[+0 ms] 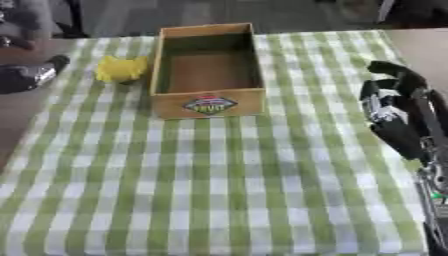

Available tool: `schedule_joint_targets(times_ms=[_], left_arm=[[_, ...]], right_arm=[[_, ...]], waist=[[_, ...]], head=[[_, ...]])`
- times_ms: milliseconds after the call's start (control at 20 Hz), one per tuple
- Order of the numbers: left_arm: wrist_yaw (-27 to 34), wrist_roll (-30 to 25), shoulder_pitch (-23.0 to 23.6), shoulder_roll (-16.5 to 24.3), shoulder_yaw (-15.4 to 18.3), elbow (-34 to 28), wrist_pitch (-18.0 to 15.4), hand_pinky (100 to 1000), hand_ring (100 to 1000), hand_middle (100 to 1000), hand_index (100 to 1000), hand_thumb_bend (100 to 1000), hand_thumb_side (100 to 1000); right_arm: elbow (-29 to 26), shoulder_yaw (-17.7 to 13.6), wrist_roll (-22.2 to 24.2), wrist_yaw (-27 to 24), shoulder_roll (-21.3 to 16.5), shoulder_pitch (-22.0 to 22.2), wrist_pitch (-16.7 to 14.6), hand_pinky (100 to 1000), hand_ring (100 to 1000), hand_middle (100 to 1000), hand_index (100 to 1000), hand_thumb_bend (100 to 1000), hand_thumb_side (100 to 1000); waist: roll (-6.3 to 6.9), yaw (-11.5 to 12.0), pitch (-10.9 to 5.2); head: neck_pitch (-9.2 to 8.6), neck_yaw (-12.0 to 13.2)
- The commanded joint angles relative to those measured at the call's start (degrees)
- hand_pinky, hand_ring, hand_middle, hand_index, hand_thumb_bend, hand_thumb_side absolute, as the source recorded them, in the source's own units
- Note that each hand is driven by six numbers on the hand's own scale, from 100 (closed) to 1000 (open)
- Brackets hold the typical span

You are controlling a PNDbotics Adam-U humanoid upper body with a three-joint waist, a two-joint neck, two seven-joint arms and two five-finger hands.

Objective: Pick up objects on the table and place them in the box.

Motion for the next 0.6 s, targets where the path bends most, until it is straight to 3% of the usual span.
schedule_joint_targets(times_ms=[50,250,600], left_arm=[[-5.4,-3.9,-5.3,4.3,-1.9,6.6,-1.4,674,952,681,763,627,100],[-14.5,-7.5,-12.4,3.2,-2.9,17.2,-5.5,689,943,697,774,667,100],[-29.9,-9.9,-20.7,-1.7,-0.1,34.7,-11.5,729,934,718,794,720,100]], right_arm=[[-0.8,0.2,0.3,-0.4,-1.5,-0.1,-0.1,494,729,799,866,100,619],[-0.7,0.5,0.5,-0.6,-1.7,0.1,-0.1,493,727,798,866,100,616],[-0.6,1.1,0.9,-0.7,-1.8,0.1,-0.1,491,725,796,864,100,626]], waist=[[0.16,-0.3,-1.0],[0.56,-1.0,-1.2],[1.07,-3.2,-0.92]], head=[[0.01,0.5],[0.09,1.0],[-0.26,1.8]])
